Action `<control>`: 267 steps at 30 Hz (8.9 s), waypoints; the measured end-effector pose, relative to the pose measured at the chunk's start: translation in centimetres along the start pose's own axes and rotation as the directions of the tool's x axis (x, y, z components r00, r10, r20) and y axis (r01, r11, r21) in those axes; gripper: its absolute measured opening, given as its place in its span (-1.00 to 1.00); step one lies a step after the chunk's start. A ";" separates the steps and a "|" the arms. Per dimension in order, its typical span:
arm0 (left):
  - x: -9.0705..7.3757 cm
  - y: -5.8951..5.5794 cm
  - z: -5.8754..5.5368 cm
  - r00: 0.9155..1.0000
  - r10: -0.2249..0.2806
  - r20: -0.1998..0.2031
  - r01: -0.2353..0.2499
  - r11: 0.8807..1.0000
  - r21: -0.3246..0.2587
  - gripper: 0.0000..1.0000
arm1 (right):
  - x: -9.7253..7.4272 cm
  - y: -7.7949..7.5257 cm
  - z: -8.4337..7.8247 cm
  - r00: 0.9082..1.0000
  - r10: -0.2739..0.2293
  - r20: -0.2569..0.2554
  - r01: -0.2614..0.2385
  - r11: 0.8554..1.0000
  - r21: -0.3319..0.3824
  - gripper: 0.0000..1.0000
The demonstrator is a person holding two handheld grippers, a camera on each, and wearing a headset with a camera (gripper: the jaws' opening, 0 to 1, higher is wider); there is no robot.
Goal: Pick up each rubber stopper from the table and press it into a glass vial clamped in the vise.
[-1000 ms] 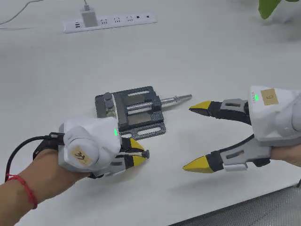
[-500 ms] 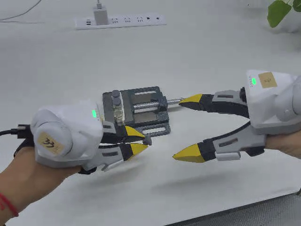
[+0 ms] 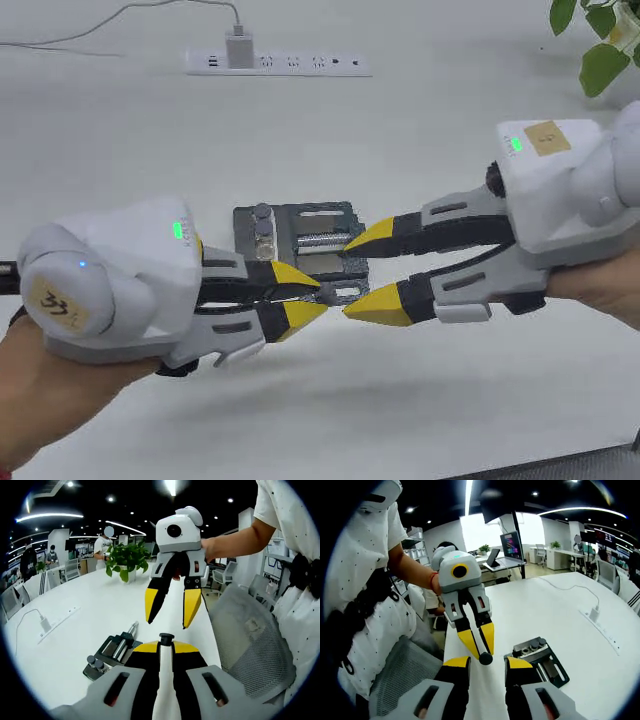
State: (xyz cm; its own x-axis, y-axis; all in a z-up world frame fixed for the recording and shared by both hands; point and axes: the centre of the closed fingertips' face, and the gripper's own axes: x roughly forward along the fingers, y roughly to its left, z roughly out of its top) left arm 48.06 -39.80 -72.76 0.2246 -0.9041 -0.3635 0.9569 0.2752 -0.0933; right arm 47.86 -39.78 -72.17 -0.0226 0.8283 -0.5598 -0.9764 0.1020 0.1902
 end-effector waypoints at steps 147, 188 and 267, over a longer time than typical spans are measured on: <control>-6.4 5.8 -8.5 0.974 0.225 0.016 -0.221 0.969 -0.111 0.89 | 8.9 -8.9 -2.3 0.821 -0.136 -0.554 0.032 0.980 -0.194 -0.87; -6.6 6.0 -8.4 0.975 0.218 0.030 -0.213 0.969 -0.123 0.86 | 9.2 -9.2 -2.3 0.789 -0.119 -0.603 -0.008 0.979 -0.203 -0.88; -6.6 5.8 -8.3 0.977 0.208 0.038 -0.201 0.969 -0.145 0.74 | 8.3 -8.9 -1.7 0.824 -0.140 -0.549 0.042 0.981 -0.187 -1.00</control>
State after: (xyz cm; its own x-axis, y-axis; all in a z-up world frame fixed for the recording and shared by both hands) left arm 50.64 -29.55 -78.58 0.4259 -0.8387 -0.3395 0.8552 0.4956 -0.1517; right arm 56.01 -34.77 -79.83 0.0000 0.3664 -0.9305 -0.9994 0.0314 0.0123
